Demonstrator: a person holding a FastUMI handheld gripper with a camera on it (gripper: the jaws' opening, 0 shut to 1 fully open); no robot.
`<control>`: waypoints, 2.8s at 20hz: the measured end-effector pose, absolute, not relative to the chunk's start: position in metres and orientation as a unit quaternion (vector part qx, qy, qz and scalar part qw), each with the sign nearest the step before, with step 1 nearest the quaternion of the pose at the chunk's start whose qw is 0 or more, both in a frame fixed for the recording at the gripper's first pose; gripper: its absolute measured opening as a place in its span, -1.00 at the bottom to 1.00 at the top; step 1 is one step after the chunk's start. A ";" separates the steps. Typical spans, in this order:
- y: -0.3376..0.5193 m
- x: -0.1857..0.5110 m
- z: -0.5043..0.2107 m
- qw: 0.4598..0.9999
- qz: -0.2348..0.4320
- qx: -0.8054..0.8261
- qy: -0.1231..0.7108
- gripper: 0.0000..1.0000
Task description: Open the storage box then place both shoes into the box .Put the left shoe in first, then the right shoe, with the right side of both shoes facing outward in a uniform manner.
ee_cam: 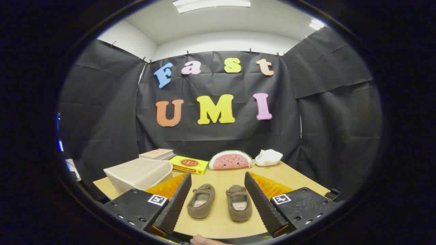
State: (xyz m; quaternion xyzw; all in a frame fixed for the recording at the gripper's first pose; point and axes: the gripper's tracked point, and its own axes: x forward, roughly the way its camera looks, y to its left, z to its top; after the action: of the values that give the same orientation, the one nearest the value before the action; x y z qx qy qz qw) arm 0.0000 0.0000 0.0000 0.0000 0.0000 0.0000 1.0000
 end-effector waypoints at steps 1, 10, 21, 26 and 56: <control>0.000 -0.001 0.001 1.000 -0.001 -0.001 -0.001 0.91; -0.004 -0.004 0.006 1.000 -0.004 0.019 -0.017 0.91; -0.014 0.009 -0.008 0.999 -0.032 0.001 -0.013 0.91; 0.012 0.039 -0.006 1.000 0.003 -0.001 -0.015 0.91; 0.219 0.205 -0.114 0.748 0.403 0.365 0.382 0.88</control>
State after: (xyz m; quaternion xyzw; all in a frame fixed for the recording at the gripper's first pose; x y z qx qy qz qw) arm 0.2053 0.2192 -0.1142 0.3652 0.3816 0.4028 0.7475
